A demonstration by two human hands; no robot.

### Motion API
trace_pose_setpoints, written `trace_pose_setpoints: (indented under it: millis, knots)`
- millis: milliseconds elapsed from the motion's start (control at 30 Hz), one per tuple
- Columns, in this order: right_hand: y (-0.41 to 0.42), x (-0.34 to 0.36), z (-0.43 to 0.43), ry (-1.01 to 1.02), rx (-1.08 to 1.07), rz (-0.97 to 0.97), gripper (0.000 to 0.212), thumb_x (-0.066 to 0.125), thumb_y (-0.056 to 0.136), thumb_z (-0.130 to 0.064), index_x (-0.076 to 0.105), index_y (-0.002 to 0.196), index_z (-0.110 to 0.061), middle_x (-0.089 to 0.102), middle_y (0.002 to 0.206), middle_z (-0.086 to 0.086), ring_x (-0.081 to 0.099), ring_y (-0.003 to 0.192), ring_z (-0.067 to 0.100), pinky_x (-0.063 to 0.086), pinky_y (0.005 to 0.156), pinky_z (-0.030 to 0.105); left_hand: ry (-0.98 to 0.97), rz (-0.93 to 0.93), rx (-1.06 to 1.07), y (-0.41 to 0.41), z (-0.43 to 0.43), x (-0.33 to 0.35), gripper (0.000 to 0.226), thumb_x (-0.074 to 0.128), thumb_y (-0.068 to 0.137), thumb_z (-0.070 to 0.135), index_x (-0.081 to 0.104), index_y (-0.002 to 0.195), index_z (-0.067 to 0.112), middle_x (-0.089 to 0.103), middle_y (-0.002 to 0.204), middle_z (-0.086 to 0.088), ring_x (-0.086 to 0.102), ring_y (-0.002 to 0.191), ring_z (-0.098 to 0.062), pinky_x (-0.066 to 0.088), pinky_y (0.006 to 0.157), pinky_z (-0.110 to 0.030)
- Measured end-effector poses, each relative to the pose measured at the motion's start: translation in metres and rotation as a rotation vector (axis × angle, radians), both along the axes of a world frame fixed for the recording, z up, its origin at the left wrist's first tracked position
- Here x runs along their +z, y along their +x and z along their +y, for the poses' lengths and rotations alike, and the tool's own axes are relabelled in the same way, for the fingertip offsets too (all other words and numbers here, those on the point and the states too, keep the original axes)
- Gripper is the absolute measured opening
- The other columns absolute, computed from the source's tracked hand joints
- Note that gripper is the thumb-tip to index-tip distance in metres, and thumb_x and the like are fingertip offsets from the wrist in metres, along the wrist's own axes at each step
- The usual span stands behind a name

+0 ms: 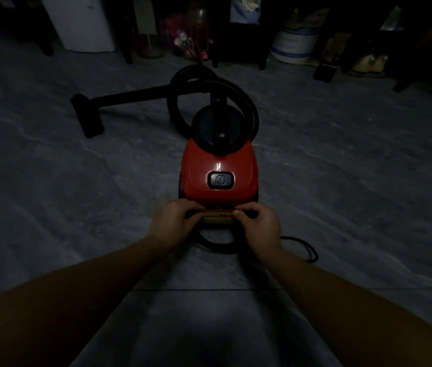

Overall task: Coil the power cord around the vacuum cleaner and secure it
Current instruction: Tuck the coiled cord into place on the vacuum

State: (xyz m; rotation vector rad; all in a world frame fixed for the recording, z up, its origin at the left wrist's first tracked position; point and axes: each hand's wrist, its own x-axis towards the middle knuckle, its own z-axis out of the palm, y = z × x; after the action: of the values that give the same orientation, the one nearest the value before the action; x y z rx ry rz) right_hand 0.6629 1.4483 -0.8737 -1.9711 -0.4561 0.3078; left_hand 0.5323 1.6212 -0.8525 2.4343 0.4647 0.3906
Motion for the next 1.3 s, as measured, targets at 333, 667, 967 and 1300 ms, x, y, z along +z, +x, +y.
trace_pose_setpoints:
  millis: [333,667,967,1300]
  knots:
    - [0.002,0.005,0.002,-0.103,0.001,-0.046,0.002,0.072,0.084,-0.031,0.074,0.083,-0.03,0.072,0.089,-0.012,0.066,0.088,0.007,0.054,0.079,0.029,-0.064,0.029,0.037,0.002,0.001,0.003,0.018,0.069,0.089,0.02,0.075,0.105,0.015,0.074,0.105,0.001,0.066,0.09,-0.007,0.054,0.085,-0.025]
    - [-0.005,0.009,-0.004,-0.053,0.018,-0.034,0.015,0.072,0.085,-0.027,0.072,0.099,-0.025,0.071,0.099,-0.006,0.066,0.093,0.011,0.055,0.084,0.03,-0.083,0.073,0.085,0.002,-0.004,0.006,0.019,0.068,0.09,0.021,0.073,0.108,0.016,0.074,0.106,0.0,0.065,0.091,-0.007,0.051,0.084,-0.024]
    - [0.001,0.01,-0.004,-0.072,0.012,-0.012,0.009,0.072,0.085,-0.022,0.075,0.093,-0.02,0.071,0.09,-0.008,0.067,0.089,0.011,0.056,0.085,0.032,-0.068,0.049,0.064,0.003,-0.004,0.007,0.019,0.068,0.09,0.019,0.073,0.107,0.013,0.074,0.105,-0.002,0.062,0.087,-0.005,0.044,0.077,-0.017]
    - [0.004,0.017,-0.003,-0.16,0.068,-0.067,0.008,0.067,0.089,-0.024,0.074,0.09,-0.021,0.068,0.082,-0.012,0.064,0.079,0.005,0.042,0.065,0.012,-0.101,0.123,0.043,0.006,0.003,0.009,0.018,0.066,0.091,0.021,0.074,0.105,0.014,0.073,0.103,0.0,0.064,0.087,-0.006,0.047,0.076,-0.017]
